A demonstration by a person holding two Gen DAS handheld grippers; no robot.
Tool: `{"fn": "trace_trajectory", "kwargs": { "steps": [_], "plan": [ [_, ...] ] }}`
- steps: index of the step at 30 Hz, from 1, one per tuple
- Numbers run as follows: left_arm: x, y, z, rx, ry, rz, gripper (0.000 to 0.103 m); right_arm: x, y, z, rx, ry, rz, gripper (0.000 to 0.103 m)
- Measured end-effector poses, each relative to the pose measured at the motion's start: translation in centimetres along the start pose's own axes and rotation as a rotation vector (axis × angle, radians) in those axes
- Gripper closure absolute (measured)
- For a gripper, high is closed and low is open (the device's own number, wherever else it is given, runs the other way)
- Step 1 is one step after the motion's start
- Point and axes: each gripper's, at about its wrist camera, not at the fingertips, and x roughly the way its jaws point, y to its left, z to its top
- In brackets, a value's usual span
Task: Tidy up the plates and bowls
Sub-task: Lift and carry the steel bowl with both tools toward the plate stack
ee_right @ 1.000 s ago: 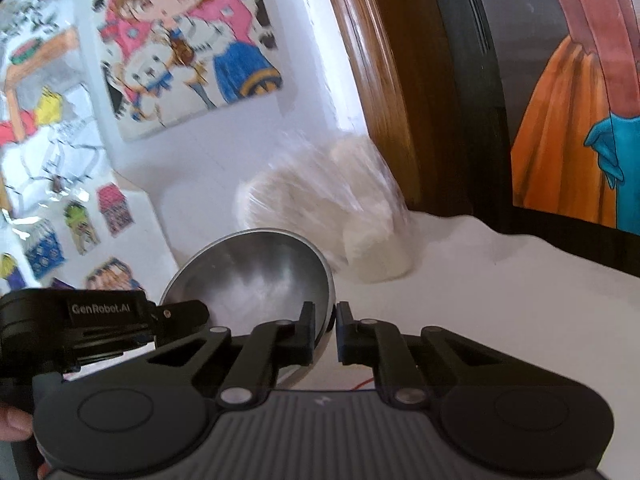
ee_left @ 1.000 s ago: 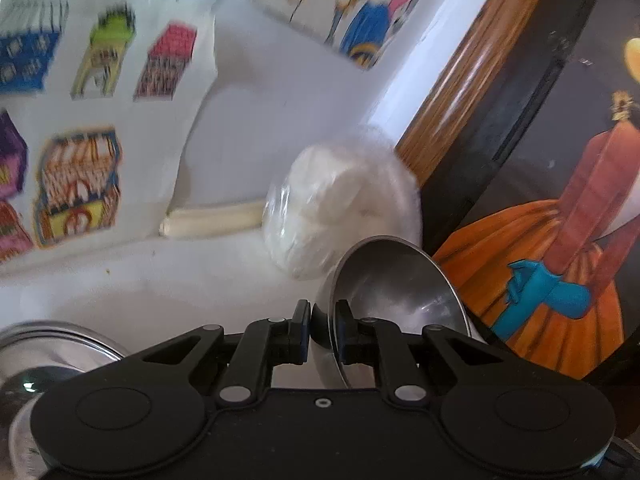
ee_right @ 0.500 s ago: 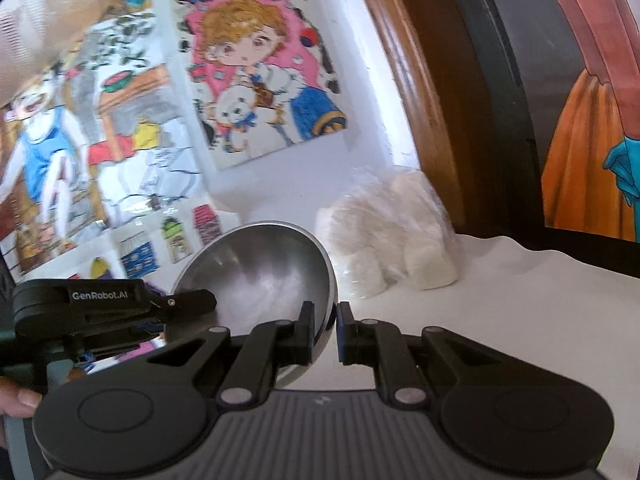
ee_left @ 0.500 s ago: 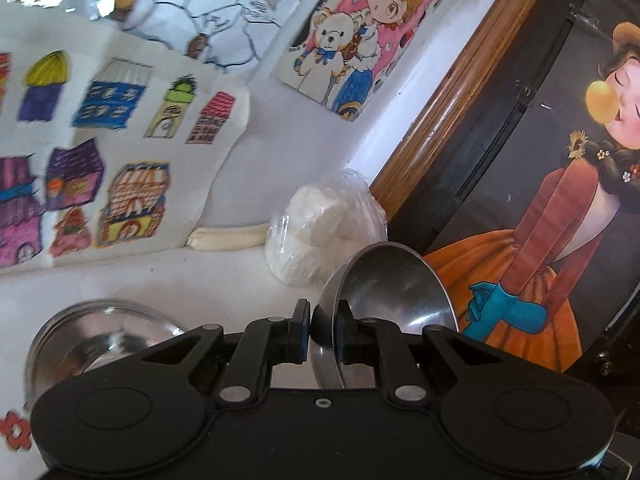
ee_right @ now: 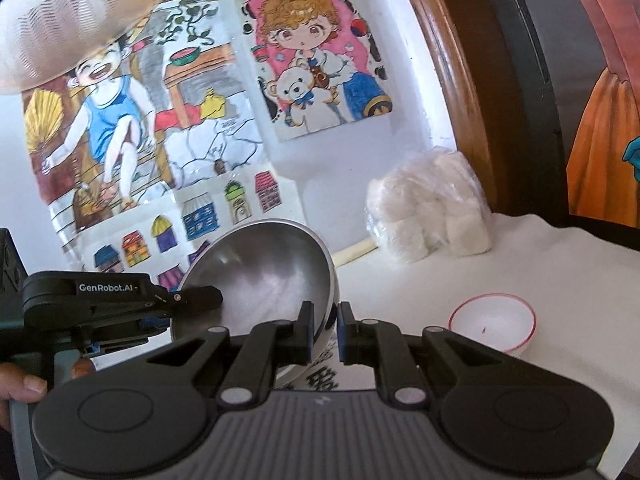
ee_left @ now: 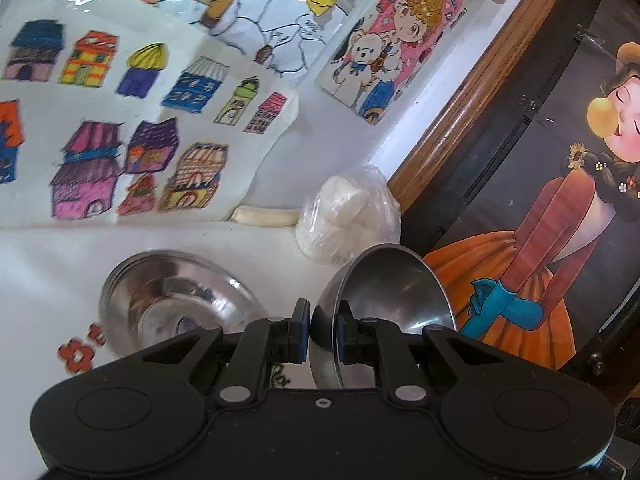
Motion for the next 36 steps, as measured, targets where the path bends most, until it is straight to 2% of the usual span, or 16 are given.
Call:
{"fn": "trace_trajectory", "kwargs": {
  "steps": [7,16,26,36],
  "plan": [
    [-2.1,0.9,-2.2,-0.002,0.046,0.042,0.09,-1.5,1.4,-2.4,0.009,0.035,0.012,0.09],
    [-3.8,2.5,-5.3,-0.053,0.119,0.051,0.088,-3.6,1.9,-5.7,0.056,0.068,0.004,0.09],
    [-5.4,4.3,-7.3,-0.085,0.181,0.114,0.088,-4.6,1.9,-8.3,0.109,0.137,0.039,0.088],
    [-6.0,5.3,-8.1,-0.103,0.215,0.156,0.085,-4.2,2.4,-9.3,0.128,0.177,0.061,0.088]
  ]
}}
